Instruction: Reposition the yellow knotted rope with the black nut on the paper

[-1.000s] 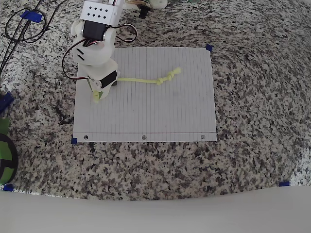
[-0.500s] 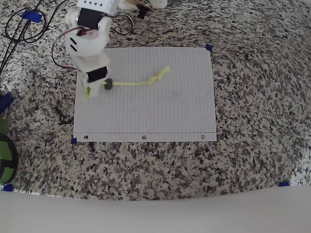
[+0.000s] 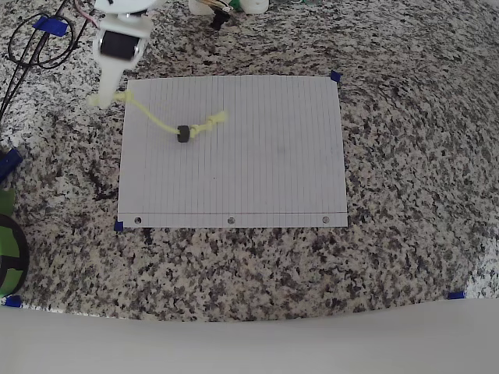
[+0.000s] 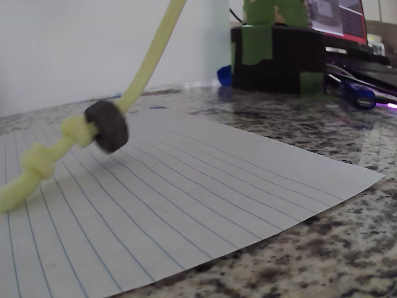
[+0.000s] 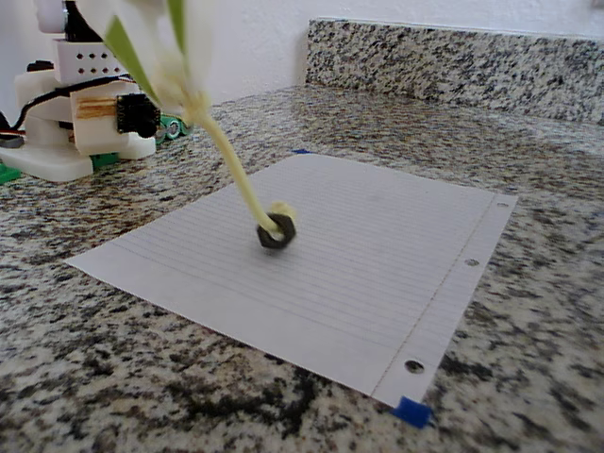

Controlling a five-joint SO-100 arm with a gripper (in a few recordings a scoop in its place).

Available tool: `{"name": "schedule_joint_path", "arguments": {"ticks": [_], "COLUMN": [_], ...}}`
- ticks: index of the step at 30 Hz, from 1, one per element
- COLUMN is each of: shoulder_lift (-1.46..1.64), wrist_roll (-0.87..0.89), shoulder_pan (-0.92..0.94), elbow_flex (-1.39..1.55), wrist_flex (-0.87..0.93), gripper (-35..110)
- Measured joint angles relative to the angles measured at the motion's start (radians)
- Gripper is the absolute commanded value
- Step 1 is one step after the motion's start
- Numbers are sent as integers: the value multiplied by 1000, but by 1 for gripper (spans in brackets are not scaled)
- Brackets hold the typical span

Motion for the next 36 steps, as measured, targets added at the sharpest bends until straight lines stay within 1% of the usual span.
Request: {"name": "schedule_joint_path", "arguments": {"ticks": [4, 10, 13, 16, 20, 25, 29, 33, 36], "shoulder_lift": [150, 275, 350, 440, 568, 706, 739, 765, 796], "wrist_roll": [5, 150, 236, 356, 540, 802, 1022, 1150, 1221], "shoulder_pan": [6, -49, -58, -71, -109, -156, -184, -227, -295], "elbow_flex": [15, 20, 84, 201, 356, 463, 491, 528, 541], "wrist_flex": [11, -84, -160, -255, -298, -293, -272, -259, -207], "gripper": [0, 0, 0, 0, 0, 0, 0, 0, 0]}}
